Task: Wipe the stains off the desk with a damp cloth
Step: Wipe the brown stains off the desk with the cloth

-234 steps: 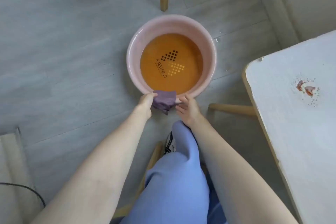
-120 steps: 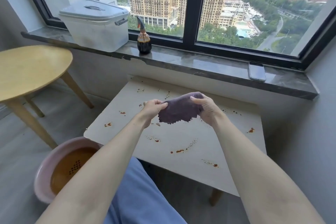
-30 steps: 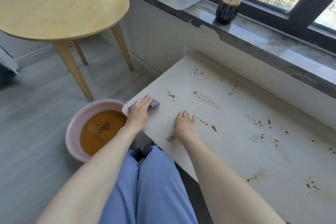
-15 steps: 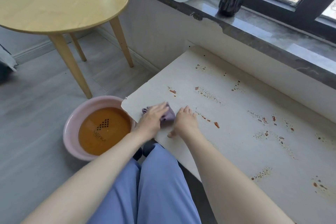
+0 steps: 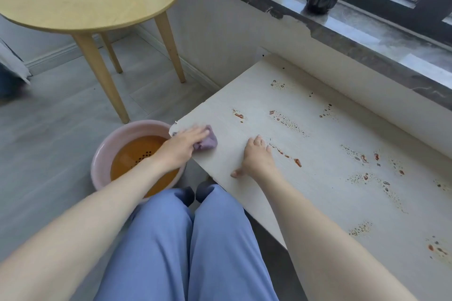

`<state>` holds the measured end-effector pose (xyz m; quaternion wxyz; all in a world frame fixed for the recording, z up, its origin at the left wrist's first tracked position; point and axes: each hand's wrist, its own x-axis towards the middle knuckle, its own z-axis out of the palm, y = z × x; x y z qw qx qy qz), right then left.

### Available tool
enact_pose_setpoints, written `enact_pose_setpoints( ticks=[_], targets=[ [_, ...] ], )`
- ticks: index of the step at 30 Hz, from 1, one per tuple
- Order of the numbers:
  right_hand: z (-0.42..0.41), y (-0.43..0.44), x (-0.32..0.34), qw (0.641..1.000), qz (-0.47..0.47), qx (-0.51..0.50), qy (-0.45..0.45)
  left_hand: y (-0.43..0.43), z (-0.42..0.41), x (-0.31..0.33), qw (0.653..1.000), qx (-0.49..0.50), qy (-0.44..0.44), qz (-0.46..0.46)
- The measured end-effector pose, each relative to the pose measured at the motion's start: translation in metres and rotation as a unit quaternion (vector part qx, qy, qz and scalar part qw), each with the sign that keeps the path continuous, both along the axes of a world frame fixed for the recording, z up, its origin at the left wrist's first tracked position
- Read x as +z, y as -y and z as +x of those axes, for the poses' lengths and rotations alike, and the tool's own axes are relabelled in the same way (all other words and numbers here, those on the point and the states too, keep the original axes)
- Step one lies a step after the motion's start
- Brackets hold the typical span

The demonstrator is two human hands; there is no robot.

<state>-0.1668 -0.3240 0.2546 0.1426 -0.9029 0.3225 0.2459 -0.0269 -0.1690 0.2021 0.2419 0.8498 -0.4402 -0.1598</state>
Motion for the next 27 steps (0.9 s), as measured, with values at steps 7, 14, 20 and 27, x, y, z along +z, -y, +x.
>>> enact_pose_setpoints(
  ticks=[7, 14, 20, 27],
  targets=[
    [0.001, 0.001, -0.001, 1.000, -0.011, 0.005, -0.011, 0.009, -0.036, -0.006, 0.998, -0.001, 0.060, -0.002],
    [-0.001, 0.000, -0.002, 1.000, -0.011, 0.005, -0.009, 0.009, -0.004, 0.003, 0.992, 0.120, 0.029, -0.001],
    [-0.002, 0.002, -0.004, 1.000, -0.008, 0.006, 0.005, 0.001, -0.024, 0.005, 0.994, -0.097, 0.025, 0.038],
    [-0.010, 0.008, -0.007, 0.999, -0.011, 0.023, 0.047, 0.022, -0.034, -0.001, 0.998, 0.006, 0.049, 0.041]
  ],
)
